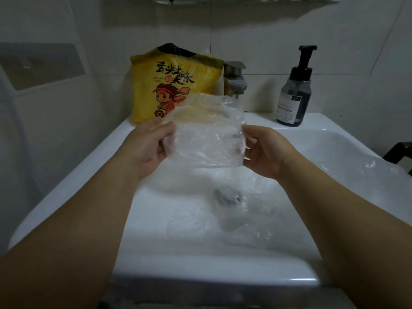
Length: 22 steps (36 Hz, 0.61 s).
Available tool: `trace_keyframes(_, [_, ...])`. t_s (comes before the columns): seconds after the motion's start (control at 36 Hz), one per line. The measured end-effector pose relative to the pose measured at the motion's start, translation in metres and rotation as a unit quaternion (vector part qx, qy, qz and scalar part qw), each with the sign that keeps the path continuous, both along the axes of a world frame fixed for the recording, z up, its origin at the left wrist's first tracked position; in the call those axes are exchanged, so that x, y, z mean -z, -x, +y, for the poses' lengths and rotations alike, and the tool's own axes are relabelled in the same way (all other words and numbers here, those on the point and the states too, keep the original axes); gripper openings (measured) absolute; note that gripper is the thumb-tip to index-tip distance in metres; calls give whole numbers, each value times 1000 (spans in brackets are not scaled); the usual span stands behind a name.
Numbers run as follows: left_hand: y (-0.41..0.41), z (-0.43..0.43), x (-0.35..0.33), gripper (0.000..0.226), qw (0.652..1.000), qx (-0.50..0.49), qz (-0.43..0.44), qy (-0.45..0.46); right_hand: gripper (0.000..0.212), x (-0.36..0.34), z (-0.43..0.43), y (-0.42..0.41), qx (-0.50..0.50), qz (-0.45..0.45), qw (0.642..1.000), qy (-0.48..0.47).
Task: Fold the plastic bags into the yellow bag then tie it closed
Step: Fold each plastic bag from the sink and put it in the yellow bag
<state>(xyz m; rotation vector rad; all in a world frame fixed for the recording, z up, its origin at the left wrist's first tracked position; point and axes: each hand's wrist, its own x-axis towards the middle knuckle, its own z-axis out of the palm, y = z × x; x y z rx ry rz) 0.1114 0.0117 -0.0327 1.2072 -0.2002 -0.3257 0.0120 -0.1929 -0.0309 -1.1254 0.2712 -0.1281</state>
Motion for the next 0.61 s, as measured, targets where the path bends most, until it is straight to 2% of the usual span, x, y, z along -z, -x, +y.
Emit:
trace_keyframes(0.06, [6,1,-1,50,999,-26,-26,-8,12,-1,-2,3,45,3,999,-16])
trace_keyframes(0.11, [14,-1,-1,48,997,-29,-54,-35,12,-3,-3,7,62,6,998,-31])
trace_keyframes(0.22, [27,-5,-2,39,996,10,-74,-50,49,0,-6,6,-2,-4,996,-91])
trace_keyframes(0.31, [32,-6,-3,36,995,27,-84,-55,62,1,-4,4,1,-9,999,-35])
trace_keyframes(0.33, [32,-6,-3,34,994,26,-91,-61,62,2,-4,3,7,-10,1000,-15])
trace_keyframes(0.44, [32,-3,-2,31,989,21,-117,-83,30,0,-2,4,71,-29,990,120])
trace_keyframes(0.61, [33,-2,-4,24,992,7,-104,-75,29,-5,6,7,91,-66,989,95])
